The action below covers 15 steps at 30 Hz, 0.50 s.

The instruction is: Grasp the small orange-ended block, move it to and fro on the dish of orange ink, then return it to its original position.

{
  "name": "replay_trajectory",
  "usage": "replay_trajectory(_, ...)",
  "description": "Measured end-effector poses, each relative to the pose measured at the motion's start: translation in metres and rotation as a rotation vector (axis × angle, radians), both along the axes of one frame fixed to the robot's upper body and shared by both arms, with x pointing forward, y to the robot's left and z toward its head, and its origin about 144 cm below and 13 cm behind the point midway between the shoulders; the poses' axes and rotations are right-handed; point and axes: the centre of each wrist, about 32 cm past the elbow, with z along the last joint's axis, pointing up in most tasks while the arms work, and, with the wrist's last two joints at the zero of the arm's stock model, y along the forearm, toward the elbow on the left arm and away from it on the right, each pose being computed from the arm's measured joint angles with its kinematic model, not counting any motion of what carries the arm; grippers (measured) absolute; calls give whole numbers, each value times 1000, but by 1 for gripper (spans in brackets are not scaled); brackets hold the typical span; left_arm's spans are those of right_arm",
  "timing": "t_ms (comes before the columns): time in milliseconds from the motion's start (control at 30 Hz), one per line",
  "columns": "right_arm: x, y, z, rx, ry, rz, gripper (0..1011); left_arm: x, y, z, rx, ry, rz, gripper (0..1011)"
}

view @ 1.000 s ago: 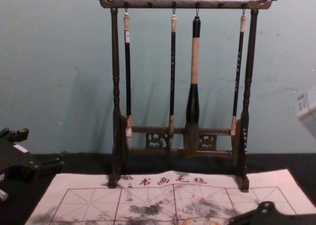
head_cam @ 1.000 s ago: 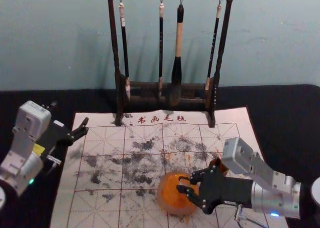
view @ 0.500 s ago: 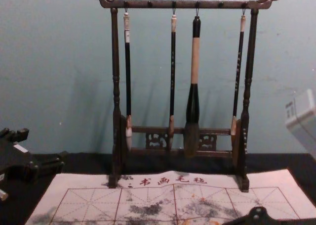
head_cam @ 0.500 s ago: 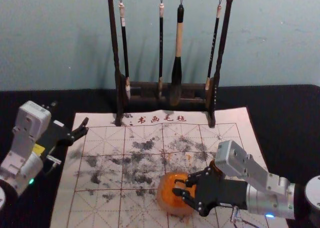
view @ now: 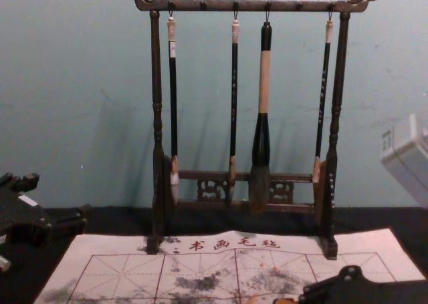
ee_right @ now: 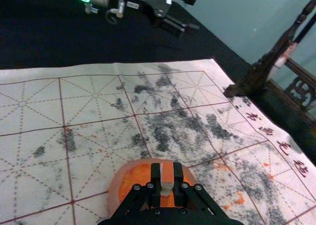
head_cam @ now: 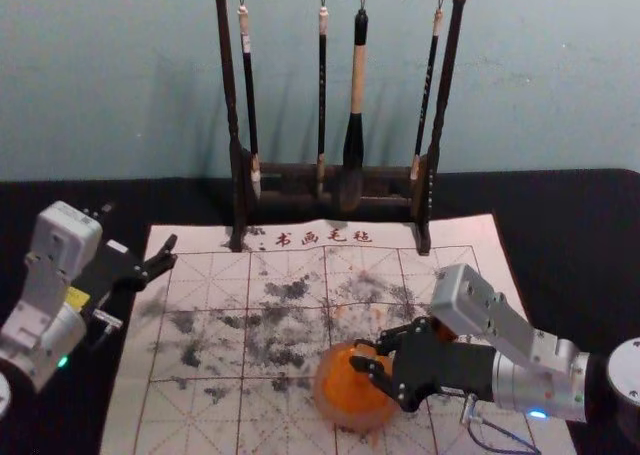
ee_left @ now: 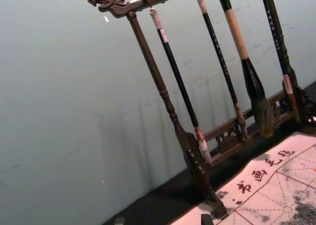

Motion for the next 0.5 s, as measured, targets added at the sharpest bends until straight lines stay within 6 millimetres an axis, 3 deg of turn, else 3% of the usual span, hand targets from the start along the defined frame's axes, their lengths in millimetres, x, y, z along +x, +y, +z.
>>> replay_trajectory(500,2,-7,1,-7,-6,-26,99,0,0,0,0,0,0,1001)
